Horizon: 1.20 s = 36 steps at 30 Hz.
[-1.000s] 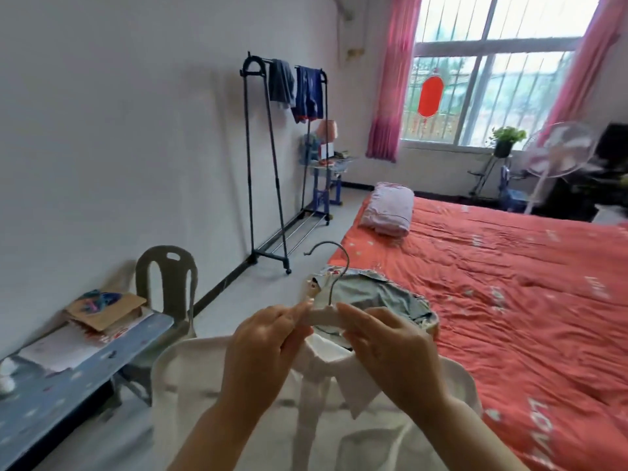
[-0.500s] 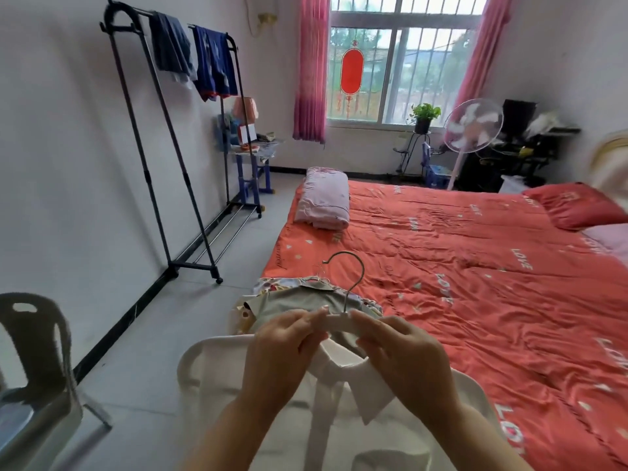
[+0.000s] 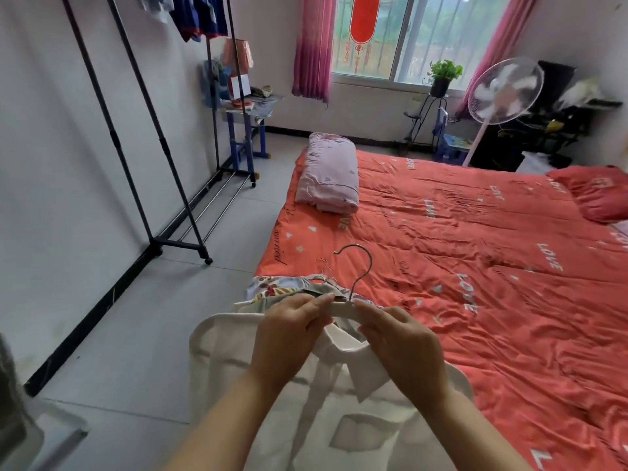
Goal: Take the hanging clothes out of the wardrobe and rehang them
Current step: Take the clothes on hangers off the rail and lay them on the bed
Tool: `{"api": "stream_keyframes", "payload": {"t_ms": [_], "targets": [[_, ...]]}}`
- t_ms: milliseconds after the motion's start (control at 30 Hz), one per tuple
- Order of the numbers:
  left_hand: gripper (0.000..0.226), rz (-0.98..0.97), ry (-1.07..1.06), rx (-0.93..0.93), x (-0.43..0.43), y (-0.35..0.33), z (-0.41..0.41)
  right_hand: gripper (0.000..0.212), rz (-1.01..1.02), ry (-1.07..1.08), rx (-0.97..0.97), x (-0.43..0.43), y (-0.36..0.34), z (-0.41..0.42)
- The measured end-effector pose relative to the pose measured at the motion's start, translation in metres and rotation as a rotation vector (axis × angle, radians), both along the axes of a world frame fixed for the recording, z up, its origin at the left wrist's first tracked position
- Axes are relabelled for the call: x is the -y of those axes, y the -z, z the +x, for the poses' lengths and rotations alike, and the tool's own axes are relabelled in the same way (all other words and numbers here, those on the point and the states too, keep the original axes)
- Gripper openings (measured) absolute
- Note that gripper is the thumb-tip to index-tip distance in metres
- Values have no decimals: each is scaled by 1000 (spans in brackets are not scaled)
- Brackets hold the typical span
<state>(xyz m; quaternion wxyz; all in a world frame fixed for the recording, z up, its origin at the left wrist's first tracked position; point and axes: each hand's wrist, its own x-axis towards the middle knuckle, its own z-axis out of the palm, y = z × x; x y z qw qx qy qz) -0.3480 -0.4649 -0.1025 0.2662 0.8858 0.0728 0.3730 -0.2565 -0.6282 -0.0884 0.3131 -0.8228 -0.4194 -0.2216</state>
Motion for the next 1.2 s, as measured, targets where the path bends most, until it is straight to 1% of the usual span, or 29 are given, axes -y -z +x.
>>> {"api": "stream_keyframes", "payload": {"t_ms": [133, 167, 267, 367, 533, 667, 767, 833, 900, 1033, 1100, 1133, 1200], "targets": [[35, -63, 35, -105, -34, 18, 39, 39, -27, -1, -17, -36, 21, 44], [36, -81, 26, -137, -46, 30, 59, 39, -27, -6, -38, -49, 33, 66], [37, -114, 28, -215, -65, 44, 87, 47, -64, -28, -68, -69, 52, 97], [36, -137, 3, -295, -89, 76, 131, 40, -92, -64, -137, -95, 85, 144], [43, -198, -95, -462, -123, 129, 182, 47, -188, -58, -245, -135, 142, 194], [47, -219, -155, -656, -140, 172, 206, 49, -362, -54, -386, -160, 203, 225], [54, -241, -206, -832, -140, 202, 210, 50, -530, -68, -484, -166, 240, 237], [52, -262, -218, -922, -136, 214, 208, 47, -585, -83, -556, -162, 254, 234], [49, -265, -212, -991, -130, 220, 204, 47, -612, -100, -582, -153, 265, 228], [47, -254, -212, -1016, -125, 221, 192, 51, -625, -99, -596, -139, 268, 215], [48, -258, -237, -1017, -125, 214, 185, 55, -620, -111, -545, -139, 258, 209], [48, -257, -250, -1014, -125, 209, 181, 53, -614, -121, -535, -141, 253, 206], [49, -234, -280, -1005, -128, 195, 172, 44, -606, -134, -579, -147, 242, 201]]}}
